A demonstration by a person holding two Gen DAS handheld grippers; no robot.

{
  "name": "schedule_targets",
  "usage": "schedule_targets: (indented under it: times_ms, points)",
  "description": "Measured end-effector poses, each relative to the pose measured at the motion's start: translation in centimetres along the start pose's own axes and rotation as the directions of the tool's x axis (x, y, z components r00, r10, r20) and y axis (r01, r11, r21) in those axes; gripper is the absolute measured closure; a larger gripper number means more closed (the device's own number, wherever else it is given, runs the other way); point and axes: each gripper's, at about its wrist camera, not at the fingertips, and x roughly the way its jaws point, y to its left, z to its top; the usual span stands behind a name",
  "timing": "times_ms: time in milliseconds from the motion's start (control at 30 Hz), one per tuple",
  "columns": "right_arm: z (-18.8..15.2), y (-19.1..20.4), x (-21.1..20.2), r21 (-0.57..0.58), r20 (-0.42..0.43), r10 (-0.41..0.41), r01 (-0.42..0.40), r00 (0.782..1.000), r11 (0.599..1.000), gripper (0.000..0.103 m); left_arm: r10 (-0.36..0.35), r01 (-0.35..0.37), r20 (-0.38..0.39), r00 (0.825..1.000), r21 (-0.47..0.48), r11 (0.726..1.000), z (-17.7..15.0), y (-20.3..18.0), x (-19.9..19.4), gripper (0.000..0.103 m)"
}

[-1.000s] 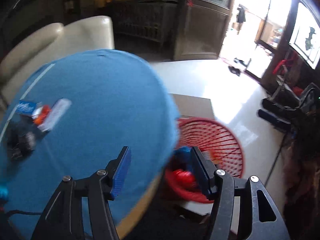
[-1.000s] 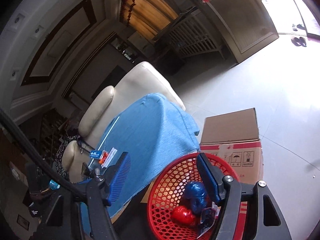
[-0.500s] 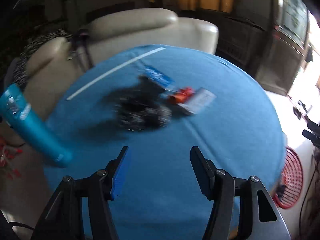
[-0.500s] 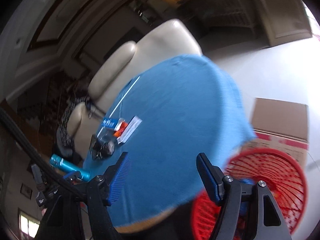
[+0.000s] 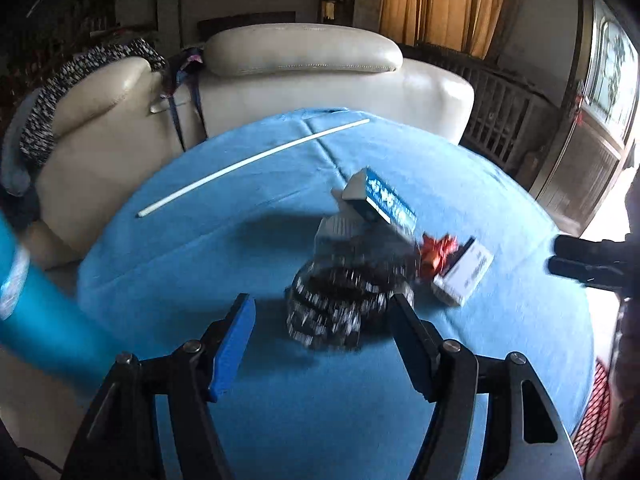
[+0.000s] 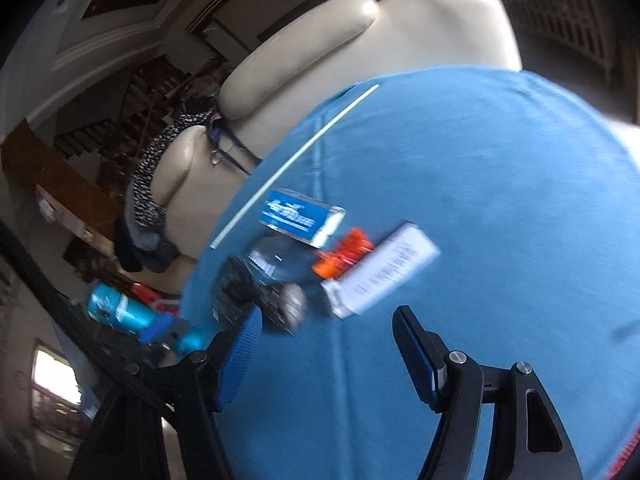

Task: Collect trash
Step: 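Move both tools back over the remaining items on the table, then grasp the black plastic bag with the left tool while the right grasps the white medicine box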

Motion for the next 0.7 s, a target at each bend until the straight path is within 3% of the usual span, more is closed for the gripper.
schedule_targets:
  times_ms: [133,233,300,367,433,533,700]
  points:
    - [1.9,0.0,3.8,0.054,-0.035,-0.059,0.061,0.998,0.997,0.035,-0.039,0.037,-0.021,0.999,-0.063,0.997,0.8,1.0,2.8,0.033]
    - [2.2,-1.1,5.7,0.12,-0.062,-0.156,0.162,0.986,0.979,0.049,-0.068,0.063,-0.043,0.997,-0.096,0.993,0.8,1.4,4.7,0.035]
    - [2.3,-1.9,6.4,0.145,-0.078,-0.244,0.253,0.967,0.957,0.052,-0.097,0.091,-0.064,0.993,-0.096,0.991,0.6,1.1,5.8,0.051]
    - [2.5,-3.0,7.4,0.195,-0.099,-0.301,0.315,0.948,0.929,0.052,-0.119,0.111,-0.094,0.988,-0.091,0.99,0.4,0.7,6.8,0.08]
    - [2.8,-3.7,8.3,0.225,-0.118,-0.321,0.34,0.94,0.913,0.052,-0.142,0.132,-0.109,0.984,-0.093,0.987,0.2,0.4,7.3,0.091]
    - [3.5,-3.6,9.9,0.237,-0.135,-0.33,0.354,0.934,0.905,0.052,-0.142,0.134,-0.1,0.985,-0.077,0.988,-0.2,0.1,7.0,0.097]
    - [4.7,-2.5,13.0,0.211,-0.175,-0.432,0.462,0.885,0.861,0.052,-0.183,0.179,-0.101,0.978,-0.05,0.983,-1.5,-0.2,5.3,0.1]
